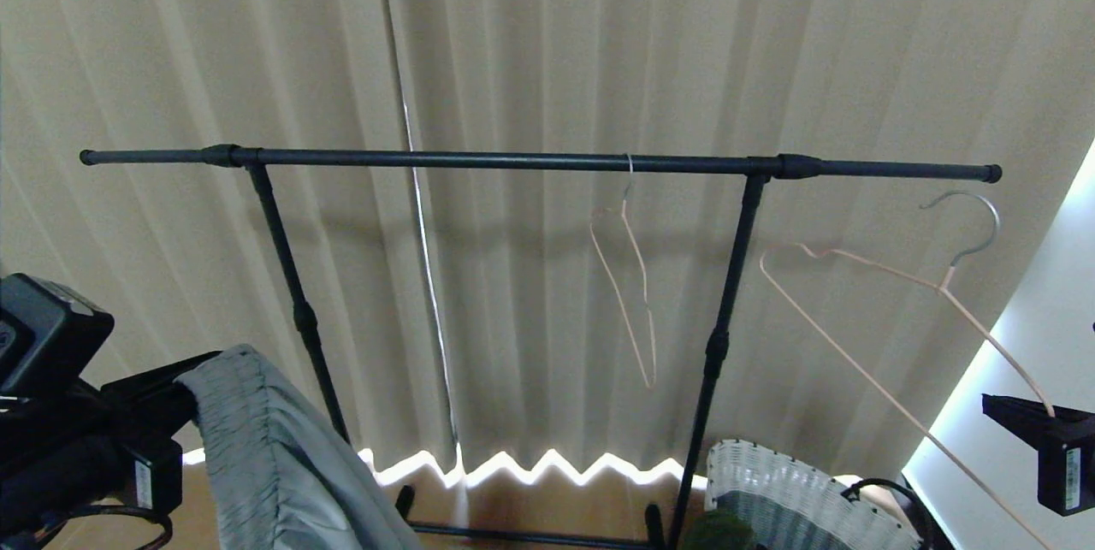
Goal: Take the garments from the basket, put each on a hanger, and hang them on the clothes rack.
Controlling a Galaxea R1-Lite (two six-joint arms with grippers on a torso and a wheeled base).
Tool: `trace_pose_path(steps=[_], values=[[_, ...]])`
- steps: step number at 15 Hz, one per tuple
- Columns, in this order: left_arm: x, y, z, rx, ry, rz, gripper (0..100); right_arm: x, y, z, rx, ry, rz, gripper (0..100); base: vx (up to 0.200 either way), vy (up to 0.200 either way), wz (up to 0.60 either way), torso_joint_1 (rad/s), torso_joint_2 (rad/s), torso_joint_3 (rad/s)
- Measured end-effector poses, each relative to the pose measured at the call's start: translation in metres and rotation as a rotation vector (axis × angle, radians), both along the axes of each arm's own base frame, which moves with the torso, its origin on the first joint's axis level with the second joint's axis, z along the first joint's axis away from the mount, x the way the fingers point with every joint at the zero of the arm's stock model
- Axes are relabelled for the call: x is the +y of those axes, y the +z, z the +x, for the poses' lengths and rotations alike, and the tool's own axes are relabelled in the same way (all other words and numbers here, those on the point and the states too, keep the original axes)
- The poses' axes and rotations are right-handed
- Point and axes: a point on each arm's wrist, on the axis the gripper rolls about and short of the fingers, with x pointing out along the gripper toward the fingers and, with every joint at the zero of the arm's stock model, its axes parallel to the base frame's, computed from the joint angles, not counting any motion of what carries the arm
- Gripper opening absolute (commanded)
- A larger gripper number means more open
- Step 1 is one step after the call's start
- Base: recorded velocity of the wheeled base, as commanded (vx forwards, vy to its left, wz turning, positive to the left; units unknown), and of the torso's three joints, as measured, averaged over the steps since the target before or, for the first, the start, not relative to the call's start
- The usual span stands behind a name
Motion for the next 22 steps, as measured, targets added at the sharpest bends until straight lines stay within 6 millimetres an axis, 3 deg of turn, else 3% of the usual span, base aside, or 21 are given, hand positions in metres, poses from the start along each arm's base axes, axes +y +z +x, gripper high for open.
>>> trace_pose_path(steps=[9,16,22], values=[[0.0,-0.001,0.0,-0.044,-0.001,-0.009,0,0.002,0.005,-0.004,-0.042,0.045,0.063,0,0.0,0.0,0.0,0.0,0.0,0.0],[0.0,-0.003,0.001,-0.034,-0.001,-0.008,0,0.01,0.021,-0.001,-0.189,0.156,0.18,0,0.0,0.0,0.0,0.0,0.0,0.0],[-0.001,-0.002,0.003,-0.032,-0.002,-0.007,0,0.015,0.019,-0.002,-0.177,0.198,0.186,0,0.0,0.2,0.0,0.002,0.0,0.0]])
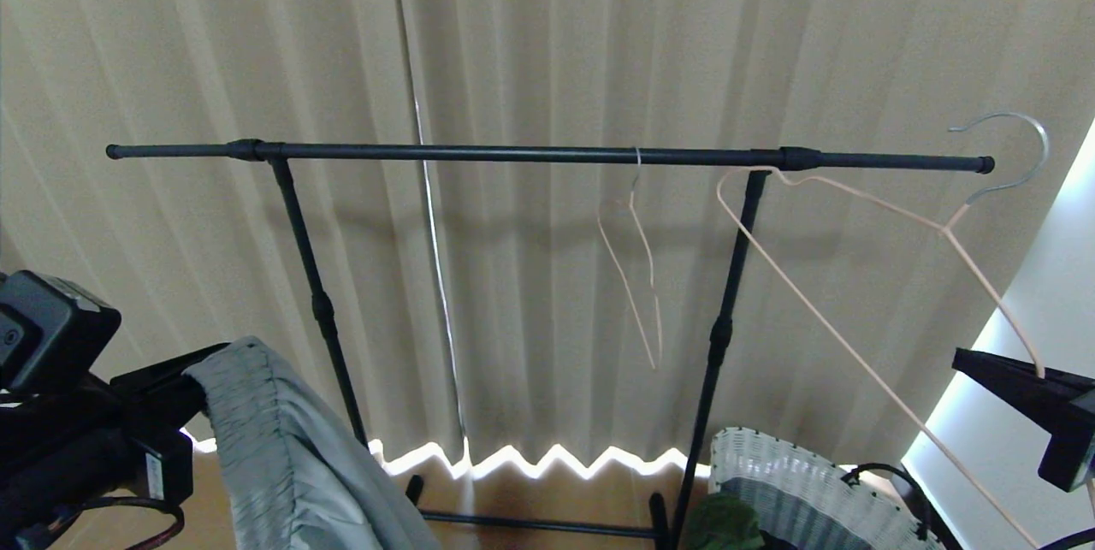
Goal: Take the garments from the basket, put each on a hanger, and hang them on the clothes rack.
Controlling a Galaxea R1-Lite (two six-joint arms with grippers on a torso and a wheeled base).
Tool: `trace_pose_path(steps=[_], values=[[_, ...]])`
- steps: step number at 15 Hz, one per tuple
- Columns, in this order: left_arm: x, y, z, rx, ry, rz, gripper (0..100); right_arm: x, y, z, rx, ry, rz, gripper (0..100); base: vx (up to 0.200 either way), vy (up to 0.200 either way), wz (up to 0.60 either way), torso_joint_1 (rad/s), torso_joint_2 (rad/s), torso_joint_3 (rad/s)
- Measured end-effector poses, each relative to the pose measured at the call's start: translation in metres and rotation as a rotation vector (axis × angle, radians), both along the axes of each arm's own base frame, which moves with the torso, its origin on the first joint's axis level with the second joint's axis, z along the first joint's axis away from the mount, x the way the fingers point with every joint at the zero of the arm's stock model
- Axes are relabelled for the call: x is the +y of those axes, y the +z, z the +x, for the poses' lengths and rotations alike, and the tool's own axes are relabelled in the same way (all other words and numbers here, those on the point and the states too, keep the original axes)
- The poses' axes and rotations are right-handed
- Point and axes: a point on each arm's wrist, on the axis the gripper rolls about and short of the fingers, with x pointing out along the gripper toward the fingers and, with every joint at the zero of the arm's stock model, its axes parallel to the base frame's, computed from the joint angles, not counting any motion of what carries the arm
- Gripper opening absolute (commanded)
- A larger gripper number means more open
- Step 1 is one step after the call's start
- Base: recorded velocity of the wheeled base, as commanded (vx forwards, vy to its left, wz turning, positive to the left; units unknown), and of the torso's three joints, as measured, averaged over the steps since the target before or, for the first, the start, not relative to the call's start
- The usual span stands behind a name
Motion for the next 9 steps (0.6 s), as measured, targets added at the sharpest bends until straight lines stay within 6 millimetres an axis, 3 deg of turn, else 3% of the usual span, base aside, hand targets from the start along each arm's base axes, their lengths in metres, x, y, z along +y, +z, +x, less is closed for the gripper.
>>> trace_pose_path(steps=[9], values=[[-0.0001,0.0005,0.0003,-0.002,0.0,0.001,0,0.0017,0.0002,0.001,0.001,0.013,-0.001,0,0.0,0.2,0.0,0.003,0.0,-0.001]])
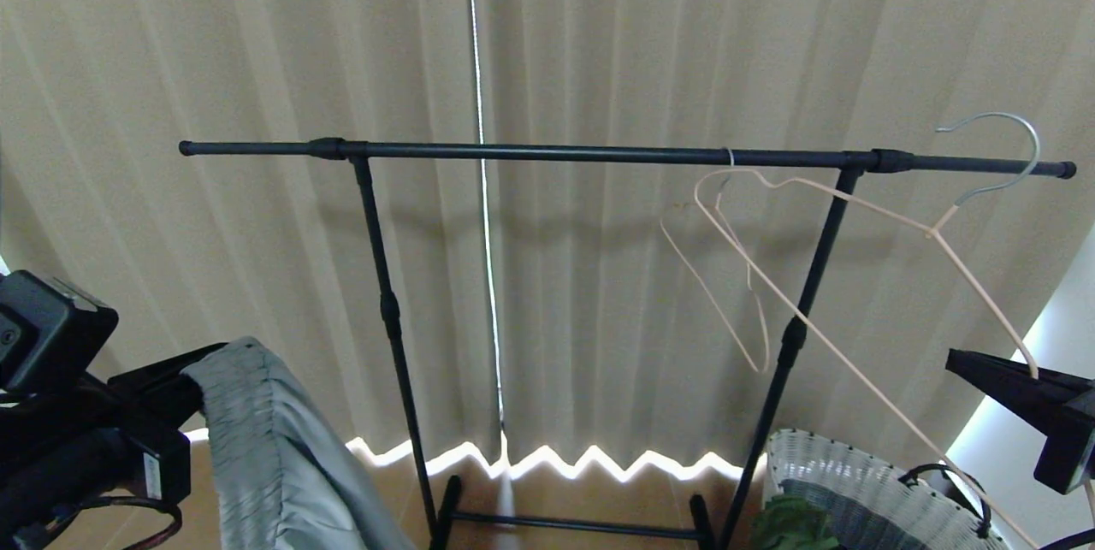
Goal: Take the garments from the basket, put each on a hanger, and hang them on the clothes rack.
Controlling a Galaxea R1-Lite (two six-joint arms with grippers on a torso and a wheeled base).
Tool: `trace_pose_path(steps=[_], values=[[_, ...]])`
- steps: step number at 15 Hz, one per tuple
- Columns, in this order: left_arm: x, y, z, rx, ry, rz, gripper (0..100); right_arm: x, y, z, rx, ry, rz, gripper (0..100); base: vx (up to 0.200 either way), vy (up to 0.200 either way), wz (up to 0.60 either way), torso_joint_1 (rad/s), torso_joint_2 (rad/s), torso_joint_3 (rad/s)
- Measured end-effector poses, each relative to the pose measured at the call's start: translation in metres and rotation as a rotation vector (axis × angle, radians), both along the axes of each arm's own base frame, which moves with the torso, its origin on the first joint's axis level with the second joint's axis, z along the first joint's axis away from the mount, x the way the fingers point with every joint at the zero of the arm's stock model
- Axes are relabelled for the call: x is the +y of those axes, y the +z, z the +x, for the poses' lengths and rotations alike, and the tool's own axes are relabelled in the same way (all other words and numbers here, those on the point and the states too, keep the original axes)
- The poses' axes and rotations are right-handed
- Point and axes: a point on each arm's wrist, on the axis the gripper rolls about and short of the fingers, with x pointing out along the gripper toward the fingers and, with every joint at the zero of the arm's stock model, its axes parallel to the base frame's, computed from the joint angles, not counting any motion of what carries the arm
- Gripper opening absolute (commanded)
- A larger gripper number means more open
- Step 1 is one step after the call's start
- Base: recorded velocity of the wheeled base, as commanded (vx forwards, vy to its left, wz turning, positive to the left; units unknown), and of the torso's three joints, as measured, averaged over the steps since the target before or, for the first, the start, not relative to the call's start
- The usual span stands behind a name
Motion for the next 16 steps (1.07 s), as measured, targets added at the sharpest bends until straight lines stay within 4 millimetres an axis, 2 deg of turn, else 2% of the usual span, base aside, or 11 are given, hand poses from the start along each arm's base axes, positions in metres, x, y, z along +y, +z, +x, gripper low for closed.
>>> trace_pose_path(steps=[6,10,16], values=[[-0.001,-0.001,0.001,0.005,-0.005,0.006,0,0.004,-0.004,0.003,0.031,0.026,-0.008,0,0.0,0.0,0.0,0.0,0.0,0.0],[-0.003,-0.003,0.005,0.023,-0.009,0.01,0,0.015,-0.008,0.01,0.062,0.092,-0.015,0,0.0,0.0,0.0,0.0,0.0,0.0],[-0.012,0.015,0.026,0.002,-0.014,-0.02,0,0.041,-0.009,0.017,0.097,0.244,-0.025,0,0.0,0.0,0.0,0.0,0.0,0.0]])
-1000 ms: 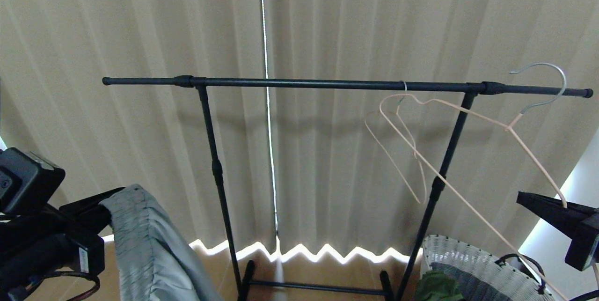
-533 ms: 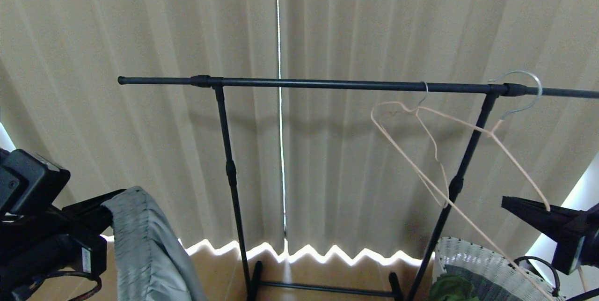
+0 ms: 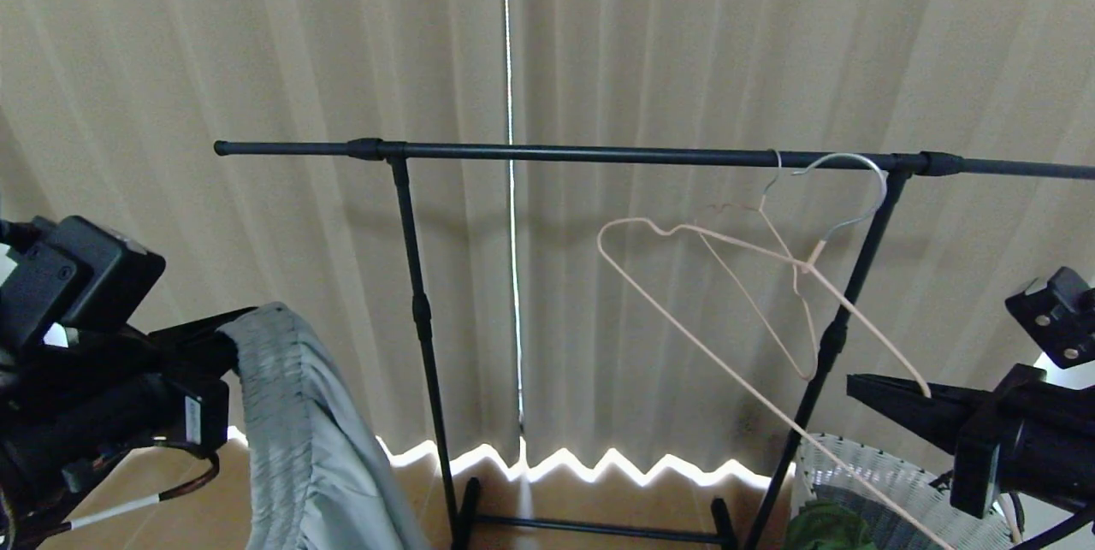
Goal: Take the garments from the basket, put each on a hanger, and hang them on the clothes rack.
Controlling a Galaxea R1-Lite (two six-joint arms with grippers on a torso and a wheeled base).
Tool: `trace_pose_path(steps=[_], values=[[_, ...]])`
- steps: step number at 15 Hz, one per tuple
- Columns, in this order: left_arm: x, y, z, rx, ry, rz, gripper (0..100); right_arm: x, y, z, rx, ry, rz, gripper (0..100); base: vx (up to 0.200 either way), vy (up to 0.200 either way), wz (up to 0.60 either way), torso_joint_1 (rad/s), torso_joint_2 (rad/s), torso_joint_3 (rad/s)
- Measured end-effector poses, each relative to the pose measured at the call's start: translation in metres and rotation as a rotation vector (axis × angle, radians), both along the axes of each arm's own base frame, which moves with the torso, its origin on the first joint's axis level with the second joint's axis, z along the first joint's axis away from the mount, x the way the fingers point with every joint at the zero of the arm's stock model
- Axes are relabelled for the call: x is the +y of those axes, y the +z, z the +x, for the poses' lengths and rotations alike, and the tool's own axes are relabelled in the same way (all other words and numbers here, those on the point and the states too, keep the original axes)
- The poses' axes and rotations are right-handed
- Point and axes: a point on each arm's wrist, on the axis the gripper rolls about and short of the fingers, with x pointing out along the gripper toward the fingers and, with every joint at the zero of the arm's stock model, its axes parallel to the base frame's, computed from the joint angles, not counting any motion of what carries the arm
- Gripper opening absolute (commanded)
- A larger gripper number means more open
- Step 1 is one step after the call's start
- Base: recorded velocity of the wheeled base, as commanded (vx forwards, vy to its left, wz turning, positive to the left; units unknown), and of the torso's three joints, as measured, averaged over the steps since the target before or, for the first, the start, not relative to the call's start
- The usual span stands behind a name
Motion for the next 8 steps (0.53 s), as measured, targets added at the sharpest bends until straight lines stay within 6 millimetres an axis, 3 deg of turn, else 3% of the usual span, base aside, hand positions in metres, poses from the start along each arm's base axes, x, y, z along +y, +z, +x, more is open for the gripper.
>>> trace_pose_path(steps=[3,8], values=[[-0.009,0.012,0.024,0.009,0.039,-0.064,0,0.014,0.001,-0.001,0.009,0.08,0.0,0,0.0,0.0,0.0,0.0,0.0,0.0],[-0.04,0.013,0.061,0.043,0.144,-0.095,0,0.031,-0.003,-0.001,0.05,0.16,0.005,0,0.0,0.0,0.0,0.0,0.0,0.0]])
